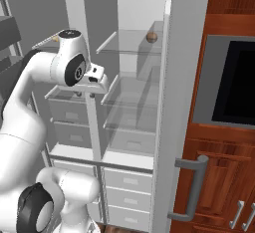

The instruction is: Pick up the frozen steak from the freezer, place it on any shelf in the fridge, and close the fridge and freezer doors when done.

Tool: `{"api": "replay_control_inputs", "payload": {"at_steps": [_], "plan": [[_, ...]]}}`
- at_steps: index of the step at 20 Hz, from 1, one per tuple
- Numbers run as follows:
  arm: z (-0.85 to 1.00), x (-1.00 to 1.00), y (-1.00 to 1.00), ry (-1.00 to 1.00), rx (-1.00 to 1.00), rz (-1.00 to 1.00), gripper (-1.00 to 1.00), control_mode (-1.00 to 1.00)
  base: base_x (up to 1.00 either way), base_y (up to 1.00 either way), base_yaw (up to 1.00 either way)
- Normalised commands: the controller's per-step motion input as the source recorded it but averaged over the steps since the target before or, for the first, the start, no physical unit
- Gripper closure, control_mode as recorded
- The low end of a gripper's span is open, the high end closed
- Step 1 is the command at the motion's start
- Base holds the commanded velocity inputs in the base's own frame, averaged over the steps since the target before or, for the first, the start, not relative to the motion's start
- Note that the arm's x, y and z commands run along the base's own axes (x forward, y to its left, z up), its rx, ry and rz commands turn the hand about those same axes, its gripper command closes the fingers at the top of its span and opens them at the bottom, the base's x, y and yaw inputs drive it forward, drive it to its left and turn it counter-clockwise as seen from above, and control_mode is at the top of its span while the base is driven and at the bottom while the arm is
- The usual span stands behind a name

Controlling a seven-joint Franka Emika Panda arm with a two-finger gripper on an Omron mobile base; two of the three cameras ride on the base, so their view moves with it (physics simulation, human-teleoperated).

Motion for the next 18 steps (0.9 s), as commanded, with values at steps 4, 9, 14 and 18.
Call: {"api": "replay_control_inputs", "payload": {"at_steps": [4,9,14,18], "plan": [[0.0,-0.15,0.01,-0.01,0.0,0.0,-1.0,-1.0,0.0,0.0,0.0],[0.0,-0.4,0.01,0.0,0.0,0.01,-1.0,-1.0,0.0,0.0,0.0],[0.0,-0.5,0.0,-0.03,0.0,0.0,-1.0,-1.0,0.0,0.0,0.0],[0.0,-0.28,0.01,-0.03,0.0,0.0,-1.0,-1.0,0.0,0.0,0.0]]}}
